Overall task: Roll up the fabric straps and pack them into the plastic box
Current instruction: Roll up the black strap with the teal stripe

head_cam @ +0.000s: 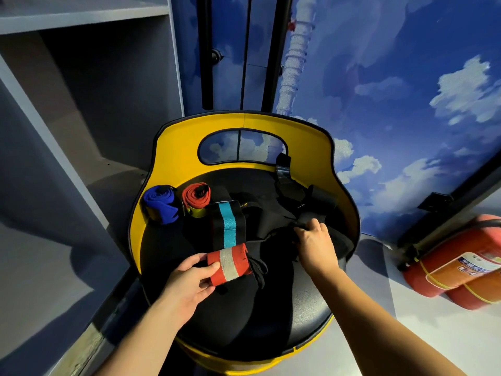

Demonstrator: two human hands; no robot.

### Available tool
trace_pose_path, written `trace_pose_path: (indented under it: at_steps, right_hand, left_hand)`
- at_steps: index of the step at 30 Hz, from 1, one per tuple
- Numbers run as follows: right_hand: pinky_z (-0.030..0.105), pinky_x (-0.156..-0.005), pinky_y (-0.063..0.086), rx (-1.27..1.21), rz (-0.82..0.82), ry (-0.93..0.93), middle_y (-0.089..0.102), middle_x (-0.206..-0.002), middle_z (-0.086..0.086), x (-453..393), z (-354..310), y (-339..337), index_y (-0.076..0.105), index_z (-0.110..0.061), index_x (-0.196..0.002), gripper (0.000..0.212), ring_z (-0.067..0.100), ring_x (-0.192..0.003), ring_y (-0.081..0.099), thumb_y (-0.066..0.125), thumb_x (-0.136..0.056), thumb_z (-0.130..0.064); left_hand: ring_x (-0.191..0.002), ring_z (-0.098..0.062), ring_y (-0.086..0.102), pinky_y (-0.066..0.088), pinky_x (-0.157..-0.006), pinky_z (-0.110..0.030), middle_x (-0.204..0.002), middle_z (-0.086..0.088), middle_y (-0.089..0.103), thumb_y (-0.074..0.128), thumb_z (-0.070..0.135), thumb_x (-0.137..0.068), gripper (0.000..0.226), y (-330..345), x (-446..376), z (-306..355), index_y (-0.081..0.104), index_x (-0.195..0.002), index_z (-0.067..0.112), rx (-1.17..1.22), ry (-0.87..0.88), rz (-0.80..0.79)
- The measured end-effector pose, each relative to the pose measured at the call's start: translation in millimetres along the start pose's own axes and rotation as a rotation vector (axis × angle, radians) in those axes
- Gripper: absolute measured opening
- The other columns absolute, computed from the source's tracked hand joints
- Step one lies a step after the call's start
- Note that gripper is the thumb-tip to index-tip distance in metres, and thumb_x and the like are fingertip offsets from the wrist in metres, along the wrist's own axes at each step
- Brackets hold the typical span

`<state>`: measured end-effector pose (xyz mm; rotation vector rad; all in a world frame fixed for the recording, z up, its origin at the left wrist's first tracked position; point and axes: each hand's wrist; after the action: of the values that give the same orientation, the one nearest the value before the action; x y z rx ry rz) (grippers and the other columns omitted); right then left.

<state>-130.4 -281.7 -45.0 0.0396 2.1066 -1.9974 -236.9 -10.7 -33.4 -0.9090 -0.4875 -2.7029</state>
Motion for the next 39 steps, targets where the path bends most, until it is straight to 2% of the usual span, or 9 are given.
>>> trace_pose_path:
  at_steps: [5, 9, 18, 22, 26, 29, 31, 34, 39]
  right_hand:
    - [0.038, -0.072, 0.047, 0.000, 0.024, -0.009, 0.048, -0.094, 0.010, -2, 7, -1, 0.072, -0.011, -0.111, 0.030, 0.033, -0.087, 0.049, 0.076, -0.083, -0.018]
    - [0.039, -0.070, 0.047, -0.008, 0.057, 0.005, 0.051, -0.094, 0.014, -3, 16, -2, 0.072, -0.008, -0.119, 0.044, 0.036, -0.083, 0.050, 0.082, -0.078, -0.019]
    - [0.041, -0.067, 0.044, 0.110, 0.185, 0.087, 0.053, -0.092, 0.016, -22, 38, 4, 0.073, -0.011, -0.118, 0.047, 0.038, -0.081, 0.050, 0.085, -0.073, -0.015]
    - [0.050, -0.086, 0.045, 0.186, 0.197, 0.010, 0.055, -0.096, 0.015, -14, 25, 5, 0.069, -0.015, -0.123, 0.059, 0.039, -0.091, 0.054, 0.087, -0.068, -0.027]
    - [0.060, -0.108, 0.034, 0.161, 0.125, 0.019, 0.055, -0.129, 0.018, -5, 15, -6, 0.065, -0.019, -0.130, 0.067, 0.040, -0.124, 0.047, 0.081, -0.070, -0.045]
    - [0.058, -0.112, 0.029, 0.057, 0.191, -0.016, 0.050, -0.140, 0.018, 0, 1, -23, 0.062, -0.019, -0.130, 0.059, 0.039, -0.135, 0.041, 0.072, -0.077, -0.044]
    - [0.052, -0.104, 0.041, -0.094, 0.254, -0.075, 0.055, -0.130, 0.014, 3, -14, -37, 0.066, -0.017, -0.121, 0.045, 0.037, -0.123, 0.051, 0.066, -0.081, -0.038]
    - [0.038, -0.080, 0.054, -0.459, -0.005, -0.087, 0.068, -0.099, 0.002, 16, -44, -50, 0.072, -0.024, -0.102, 0.027, 0.026, -0.093, 0.066, 0.059, -0.085, -0.041]
    - [0.036, -0.084, 0.057, -0.687, -0.564, 0.181, 0.076, -0.098, -0.001, 47, -82, -36, 0.072, -0.021, -0.101, 0.063, 0.019, -0.095, 0.071, 0.054, -0.077, -0.077]
  left_hand:
    - [-0.113, -0.032, 0.062, 0.048, -0.103, -0.047, -0.116, -0.014, 0.069, 0.073, 0.006, -0.087, 0.033, -5, 0, -3, 0.065, -0.110, 0.029, -0.030, 0.005, 0.014]
    - [-0.110, -0.031, 0.064, 0.049, -0.102, -0.046, -0.116, -0.014, 0.069, 0.074, 0.005, -0.086, 0.043, -7, -2, -5, 0.062, -0.122, 0.026, -0.033, 0.000, 0.036]
    - [-0.108, -0.031, 0.065, 0.051, -0.101, -0.046, -0.114, -0.015, 0.070, 0.077, 0.007, -0.084, 0.041, -7, 5, -10, 0.064, -0.118, 0.027, -0.121, -0.027, -0.005]
    - [-0.106, -0.029, 0.067, 0.052, -0.097, -0.043, -0.113, -0.014, 0.071, 0.077, 0.006, -0.085, 0.040, -5, 6, -15, 0.064, -0.117, 0.026, -0.147, -0.028, 0.009]
    - [-0.105, -0.029, 0.067, 0.052, -0.097, -0.042, -0.113, -0.014, 0.071, 0.076, 0.007, -0.086, 0.041, -4, 5, -14, 0.063, -0.119, 0.026, -0.147, -0.032, 0.015]
    - [-0.105, -0.029, 0.067, 0.052, -0.097, -0.042, -0.113, -0.014, 0.071, 0.076, 0.006, -0.086, 0.041, -3, 8, -14, 0.063, -0.120, 0.025, -0.137, -0.034, 0.022]
    - [-0.103, -0.028, 0.067, 0.052, -0.097, -0.042, -0.113, -0.015, 0.070, 0.075, 0.006, -0.087, 0.040, -2, 10, -14, 0.062, -0.120, 0.024, -0.121, -0.035, 0.024]
    - [-0.104, -0.029, 0.066, 0.051, -0.100, -0.043, -0.113, -0.015, 0.070, 0.075, 0.006, -0.087, 0.040, -1, 12, -13, 0.063, -0.120, 0.024, -0.083, -0.038, 0.012]
    - [-0.101, -0.028, 0.069, 0.051, -0.100, -0.044, -0.106, -0.014, 0.074, 0.074, 0.003, -0.087, 0.034, 3, 16, -7, 0.064, -0.110, 0.027, -0.055, -0.018, 0.000]
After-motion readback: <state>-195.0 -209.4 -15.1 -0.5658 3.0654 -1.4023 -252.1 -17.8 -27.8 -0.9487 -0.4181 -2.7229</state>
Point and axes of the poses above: each hand's wrist, its own x-axis away from the middle knuckle, its own y-axis out of the palm, z = x × y
